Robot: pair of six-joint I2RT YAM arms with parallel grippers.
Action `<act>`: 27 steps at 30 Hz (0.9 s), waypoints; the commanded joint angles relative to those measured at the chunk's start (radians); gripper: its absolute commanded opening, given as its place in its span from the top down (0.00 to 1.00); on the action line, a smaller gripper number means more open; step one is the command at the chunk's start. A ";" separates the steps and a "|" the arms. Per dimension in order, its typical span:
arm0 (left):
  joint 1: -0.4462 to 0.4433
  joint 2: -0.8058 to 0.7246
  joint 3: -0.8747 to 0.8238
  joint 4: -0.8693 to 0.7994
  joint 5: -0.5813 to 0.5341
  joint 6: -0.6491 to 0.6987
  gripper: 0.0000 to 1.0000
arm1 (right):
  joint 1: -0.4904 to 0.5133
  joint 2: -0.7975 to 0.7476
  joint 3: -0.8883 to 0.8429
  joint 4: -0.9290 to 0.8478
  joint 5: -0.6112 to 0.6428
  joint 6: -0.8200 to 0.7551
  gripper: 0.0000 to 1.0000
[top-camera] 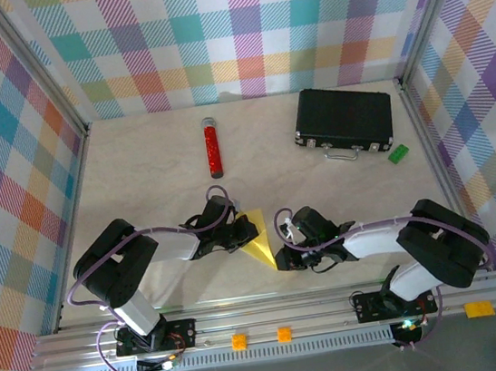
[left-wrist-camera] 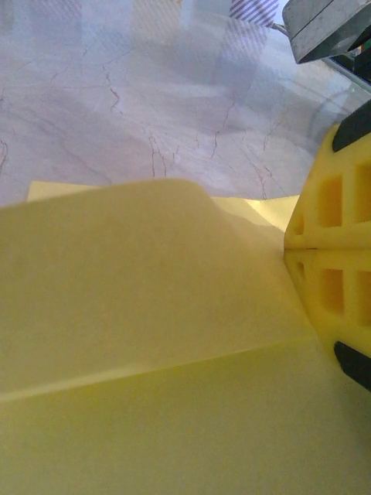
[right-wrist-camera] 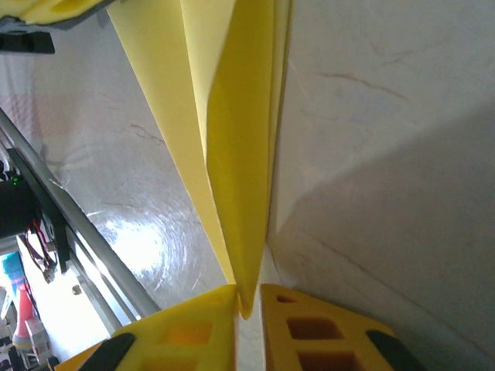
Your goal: Fold a paper plane with a square sheet of paper (pick it up from the middle)
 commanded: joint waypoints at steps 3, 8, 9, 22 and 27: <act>-0.008 0.028 -0.027 -0.069 -0.030 0.015 1.00 | 0.002 -0.109 0.035 -0.125 0.045 -0.032 0.75; -0.007 0.025 -0.032 -0.068 -0.031 0.016 1.00 | -0.027 -0.132 0.099 -0.124 0.058 -0.044 0.75; -0.008 0.024 -0.033 -0.068 -0.031 0.016 1.00 | -0.034 -0.106 0.121 -0.103 0.020 -0.045 0.80; -0.008 0.035 -0.032 -0.053 -0.031 0.013 1.00 | -0.032 0.194 0.287 -0.064 -0.114 -0.022 0.99; -0.008 0.037 -0.031 -0.055 -0.028 0.013 1.00 | -0.032 0.221 0.297 -0.113 -0.081 -0.035 0.99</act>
